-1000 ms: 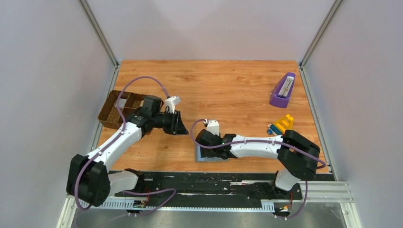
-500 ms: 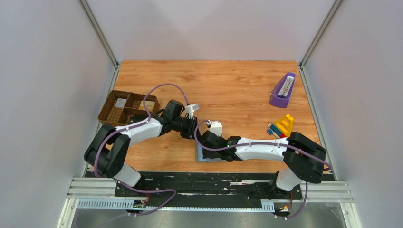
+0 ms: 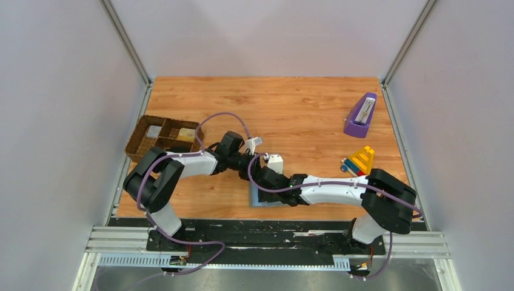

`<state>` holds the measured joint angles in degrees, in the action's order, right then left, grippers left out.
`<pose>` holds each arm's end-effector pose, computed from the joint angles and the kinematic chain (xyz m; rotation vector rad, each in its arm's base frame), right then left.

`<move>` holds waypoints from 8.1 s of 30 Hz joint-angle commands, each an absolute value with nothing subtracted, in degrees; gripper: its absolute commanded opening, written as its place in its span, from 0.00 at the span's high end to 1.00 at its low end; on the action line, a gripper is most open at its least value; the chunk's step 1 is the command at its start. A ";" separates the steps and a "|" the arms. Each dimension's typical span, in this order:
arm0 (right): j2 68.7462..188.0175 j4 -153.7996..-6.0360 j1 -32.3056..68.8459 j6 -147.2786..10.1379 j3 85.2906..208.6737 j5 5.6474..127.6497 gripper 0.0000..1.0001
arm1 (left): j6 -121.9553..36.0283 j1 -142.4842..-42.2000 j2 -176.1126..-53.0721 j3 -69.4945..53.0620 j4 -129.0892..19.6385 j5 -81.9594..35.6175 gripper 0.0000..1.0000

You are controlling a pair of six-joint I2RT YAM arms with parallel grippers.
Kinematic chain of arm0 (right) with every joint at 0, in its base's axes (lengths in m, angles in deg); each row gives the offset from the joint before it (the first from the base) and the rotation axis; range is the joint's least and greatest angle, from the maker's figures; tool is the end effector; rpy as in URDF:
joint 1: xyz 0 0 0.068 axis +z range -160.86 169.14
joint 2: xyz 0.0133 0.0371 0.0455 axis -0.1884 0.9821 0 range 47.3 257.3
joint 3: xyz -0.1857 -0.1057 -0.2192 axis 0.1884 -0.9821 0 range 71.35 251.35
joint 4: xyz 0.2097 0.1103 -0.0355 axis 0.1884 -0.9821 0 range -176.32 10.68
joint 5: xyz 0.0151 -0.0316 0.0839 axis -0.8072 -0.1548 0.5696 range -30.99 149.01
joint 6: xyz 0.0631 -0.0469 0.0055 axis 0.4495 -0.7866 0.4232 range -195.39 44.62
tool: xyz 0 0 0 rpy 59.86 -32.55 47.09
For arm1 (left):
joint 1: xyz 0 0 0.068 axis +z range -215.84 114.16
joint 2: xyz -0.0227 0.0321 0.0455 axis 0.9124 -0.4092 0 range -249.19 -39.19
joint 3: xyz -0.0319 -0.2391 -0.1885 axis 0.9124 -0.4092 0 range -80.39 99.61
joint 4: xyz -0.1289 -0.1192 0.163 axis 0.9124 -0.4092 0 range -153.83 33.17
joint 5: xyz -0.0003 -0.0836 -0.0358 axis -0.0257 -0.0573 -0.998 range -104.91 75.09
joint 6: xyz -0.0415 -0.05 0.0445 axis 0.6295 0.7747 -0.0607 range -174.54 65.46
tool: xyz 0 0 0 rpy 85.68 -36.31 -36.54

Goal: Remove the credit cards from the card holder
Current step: Remove the credit card from the card holder.

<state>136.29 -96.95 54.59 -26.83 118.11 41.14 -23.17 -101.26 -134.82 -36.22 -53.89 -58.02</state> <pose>0.1387 0.2539 0.1876 -0.2707 2.5643 0.3614 0.2307 -0.2207 0.1821 0.4789 2.5774 -1.3952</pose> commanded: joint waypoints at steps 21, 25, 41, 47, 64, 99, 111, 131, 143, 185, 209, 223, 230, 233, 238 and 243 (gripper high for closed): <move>126.50 -102.60 53.59 -25.92 116.82 40.55 0.37 | -20.76 -104.54 -138.19 -35.61 -48.66 -59.63 0.76; 122.91 -105.09 53.39 -25.64 116.23 40.11 0.37 | -20.63 -104.97 -138.83 -35.12 -48.72 -59.40 0.76; 113.96 -107.32 53.28 -26.52 116.44 40.09 0.65 | -20.43 -106.54 -140.06 -32.37 -49.43 -58.15 0.76; 115.86 -103.41 50.83 -28.13 113.17 41.58 0.68 | -19.76 -106.54 -137.60 -33.93 -49.58 -54.01 0.76; 118.82 -88.08 41.14 -30.48 103.86 53.98 0.77 | -16.27 -106.56 -134.81 -38.46 -45.64 -48.63 0.71; 119.47 -85.01 38.93 -24.46 95.83 56.02 0.81 | -9.31 -109.43 -134.80 -40.85 -44.92 -38.44 0.65; 119.15 -84.77 38.89 -24.39 95.50 55.73 0.81 | -2.30 -109.61 -135.55 -43.65 -32.02 -44.91 0.91; 117.51 -86.66 38.72 -28.50 97.62 53.86 0.78 | -7.91 -108.76 -122.22 -42.86 -50.32 -34.79 1.00; 103.91 -69.58 43.82 -59.93 96.01 53.56 0.67 | 1.69 -105.59 -116.38 -40.19 -56.35 -33.98 1.00; 108.91 -44.32 60.79 -100.50 90.91 33.36 1.00 | 23.30 -104.95 -101.91 -41.73 -60.75 -31.72 0.97; 95.75 -85.04 49.02 -66.77 103.62 61.50 1.00 | -37.24 -104.40 -98.98 -26.05 -77.64 -43.30 0.47; 94.06 -92.92 34.18 -42.96 111.52 73.90 1.00 | -42.94 -104.35 -101.73 -20.70 -81.44 -49.84 0.47; 83.80 -80.27 34.14 -27.34 102.82 64.87 1.00 | -21.81 -104.34 -101.65 -28.23 -61.55 -47.47 0.45; 79.69 -73.66 34.14 -22.88 98.38 62.54 1.00 | -15.34 -104.34 -101.60 -33.00 -51.02 -45.97 0.44; 76.13 -69.99 34.14 -20.24 94.44 61.60 1.00 | -5.63 -104.34 -102.29 -37.83 -37.82 -45.71 0.44; 75.29 -66.52 34.14 -17.98 92.03 62.92 1.00 | -1.33 -104.34 -104.51 -39.77 -30.34 -46.51 0.44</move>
